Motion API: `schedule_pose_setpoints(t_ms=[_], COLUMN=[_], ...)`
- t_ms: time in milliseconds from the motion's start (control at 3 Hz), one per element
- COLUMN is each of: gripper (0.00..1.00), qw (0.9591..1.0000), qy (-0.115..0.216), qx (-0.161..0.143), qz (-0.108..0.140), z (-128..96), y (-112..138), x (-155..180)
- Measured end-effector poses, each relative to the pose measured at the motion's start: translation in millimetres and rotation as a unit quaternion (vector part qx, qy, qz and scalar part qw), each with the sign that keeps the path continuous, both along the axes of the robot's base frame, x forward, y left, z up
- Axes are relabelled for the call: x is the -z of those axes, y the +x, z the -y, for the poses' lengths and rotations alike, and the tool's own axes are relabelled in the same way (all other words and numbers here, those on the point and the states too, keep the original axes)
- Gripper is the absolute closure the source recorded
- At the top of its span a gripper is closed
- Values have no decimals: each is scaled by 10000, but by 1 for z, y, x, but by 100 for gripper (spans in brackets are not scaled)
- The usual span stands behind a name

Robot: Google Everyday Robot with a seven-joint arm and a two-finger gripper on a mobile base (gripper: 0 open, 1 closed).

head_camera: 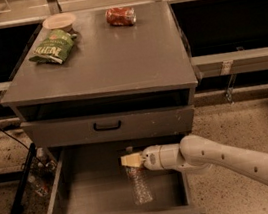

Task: Place water bottle into middle drawer

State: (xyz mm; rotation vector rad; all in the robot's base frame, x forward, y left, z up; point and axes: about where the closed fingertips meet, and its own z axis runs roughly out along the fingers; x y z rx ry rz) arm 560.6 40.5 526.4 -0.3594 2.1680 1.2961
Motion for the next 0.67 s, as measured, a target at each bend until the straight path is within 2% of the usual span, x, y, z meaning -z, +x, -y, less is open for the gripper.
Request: schedule_pose_setpoints(t_ms=[667], gripper=[100], qw=[9988], qy=[-50], qx=[-50], qz=[-475], z=[-4], y=[-3], x=[43])
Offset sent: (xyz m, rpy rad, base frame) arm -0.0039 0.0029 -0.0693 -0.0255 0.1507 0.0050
